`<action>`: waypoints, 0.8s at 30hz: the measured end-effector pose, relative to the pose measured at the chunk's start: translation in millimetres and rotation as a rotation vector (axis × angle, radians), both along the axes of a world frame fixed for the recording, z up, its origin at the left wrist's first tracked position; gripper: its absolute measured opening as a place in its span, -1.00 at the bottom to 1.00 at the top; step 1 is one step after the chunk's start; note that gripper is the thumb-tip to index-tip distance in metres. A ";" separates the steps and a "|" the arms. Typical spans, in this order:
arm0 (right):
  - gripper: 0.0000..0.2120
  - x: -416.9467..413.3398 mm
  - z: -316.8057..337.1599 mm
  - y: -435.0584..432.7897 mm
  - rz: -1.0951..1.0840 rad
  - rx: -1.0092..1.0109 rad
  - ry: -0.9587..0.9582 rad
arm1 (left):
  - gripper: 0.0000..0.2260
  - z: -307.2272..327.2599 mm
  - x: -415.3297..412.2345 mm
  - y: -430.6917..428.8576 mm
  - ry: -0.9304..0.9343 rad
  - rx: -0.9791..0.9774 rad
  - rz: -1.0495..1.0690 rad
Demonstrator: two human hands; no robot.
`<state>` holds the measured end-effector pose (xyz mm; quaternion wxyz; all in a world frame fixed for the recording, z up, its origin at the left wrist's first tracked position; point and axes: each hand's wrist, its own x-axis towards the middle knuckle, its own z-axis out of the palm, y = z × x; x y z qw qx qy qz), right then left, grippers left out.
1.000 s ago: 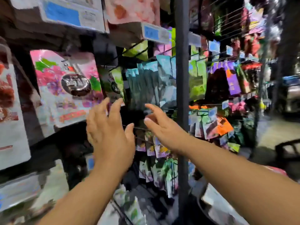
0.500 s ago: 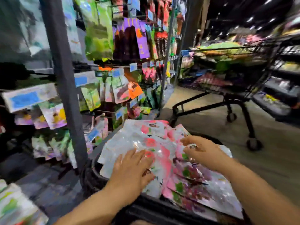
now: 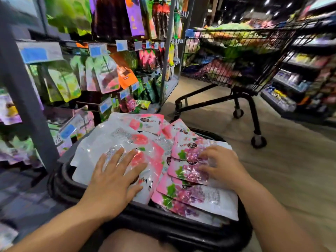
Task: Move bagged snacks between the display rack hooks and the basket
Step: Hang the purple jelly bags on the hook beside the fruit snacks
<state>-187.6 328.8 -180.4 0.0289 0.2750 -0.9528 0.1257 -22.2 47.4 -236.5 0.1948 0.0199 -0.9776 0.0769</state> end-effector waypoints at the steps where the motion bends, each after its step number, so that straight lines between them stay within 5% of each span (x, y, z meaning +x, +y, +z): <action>1: -0.59 -2.7 -1.8 0.1 -0.014 0.003 -0.025 | -0.56 -1.5 0.0 -0.1 0.002 -0.006 0.005; 9: -0.52 -4.7 -6.1 -2.1 -0.041 -0.020 0.024 | -0.56 -3.6 -0.2 0.7 0.003 -0.008 0.025; 17: -0.89 -4.3 -10.7 -7.1 -0.038 -0.106 0.087 | -0.56 -1.8 1.5 2.5 -0.039 0.035 0.021; 24: -0.85 3.1 -3.6 -5.5 -0.096 -0.303 0.074 | -0.56 0.6 5.0 2.7 -0.083 0.079 0.030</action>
